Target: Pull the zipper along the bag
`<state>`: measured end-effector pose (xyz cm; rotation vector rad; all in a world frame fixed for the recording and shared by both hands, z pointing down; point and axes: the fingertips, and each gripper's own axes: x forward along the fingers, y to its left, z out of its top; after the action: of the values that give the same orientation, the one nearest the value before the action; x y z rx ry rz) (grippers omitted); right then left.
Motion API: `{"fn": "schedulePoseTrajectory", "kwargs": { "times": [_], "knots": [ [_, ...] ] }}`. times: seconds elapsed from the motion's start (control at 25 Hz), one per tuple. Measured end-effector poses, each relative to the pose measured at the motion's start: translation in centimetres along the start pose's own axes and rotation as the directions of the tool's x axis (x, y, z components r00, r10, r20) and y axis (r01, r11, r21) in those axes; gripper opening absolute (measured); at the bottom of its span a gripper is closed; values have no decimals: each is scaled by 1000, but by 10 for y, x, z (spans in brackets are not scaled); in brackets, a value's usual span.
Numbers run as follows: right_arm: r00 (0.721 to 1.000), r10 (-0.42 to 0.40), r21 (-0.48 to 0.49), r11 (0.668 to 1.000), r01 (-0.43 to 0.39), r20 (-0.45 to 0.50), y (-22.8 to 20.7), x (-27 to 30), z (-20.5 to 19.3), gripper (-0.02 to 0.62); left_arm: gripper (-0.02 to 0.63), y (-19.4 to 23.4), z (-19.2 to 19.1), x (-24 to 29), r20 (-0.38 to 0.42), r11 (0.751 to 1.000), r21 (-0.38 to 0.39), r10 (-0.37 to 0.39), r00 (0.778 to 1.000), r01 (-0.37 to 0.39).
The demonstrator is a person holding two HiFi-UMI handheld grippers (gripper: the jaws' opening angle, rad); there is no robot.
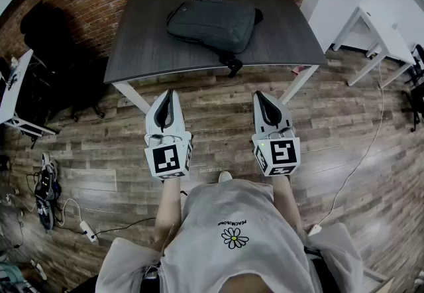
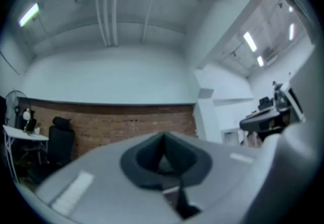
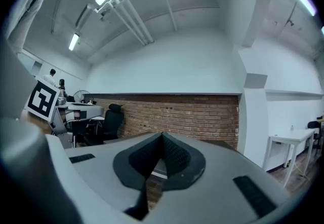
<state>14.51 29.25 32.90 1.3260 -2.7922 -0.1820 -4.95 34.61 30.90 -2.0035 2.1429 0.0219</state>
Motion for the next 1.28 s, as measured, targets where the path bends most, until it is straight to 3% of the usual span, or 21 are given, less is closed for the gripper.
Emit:
{"fn": "schedulePoseTrajectory", "kwargs": {
  "times": [0.4, 0.64, 0.92, 1.08, 1.28],
  "knots": [
    [1000, 7, 9, 1000, -7, -8, -1, 3, -3, 0, -2, 3, -4, 2, -11, 1000, 4, -2, 1000, 2],
    [1000, -2, 98, 995, 2, 7, -8, 4, -10, 2, -2, 1, -7, 2, -27, 1000, 11, -4, 1000, 4],
    [997, 55, 106, 993, -50, -47, 2, 18, -33, 2, -2, 10, -24, 6, -70, 1000, 5, 19, 997, -19],
    [997, 69, 84, 994, -65, -47, 2, 37, -36, 2, -2, 25, -32, 27, -59, 999, 4, 38, 998, -38],
    [998, 32, 80, 996, -28, -59, -21, 71, -43, 2, -2, 34, -40, 73, -46, 1000, -3, 20, 999, -20]
  ]
}}
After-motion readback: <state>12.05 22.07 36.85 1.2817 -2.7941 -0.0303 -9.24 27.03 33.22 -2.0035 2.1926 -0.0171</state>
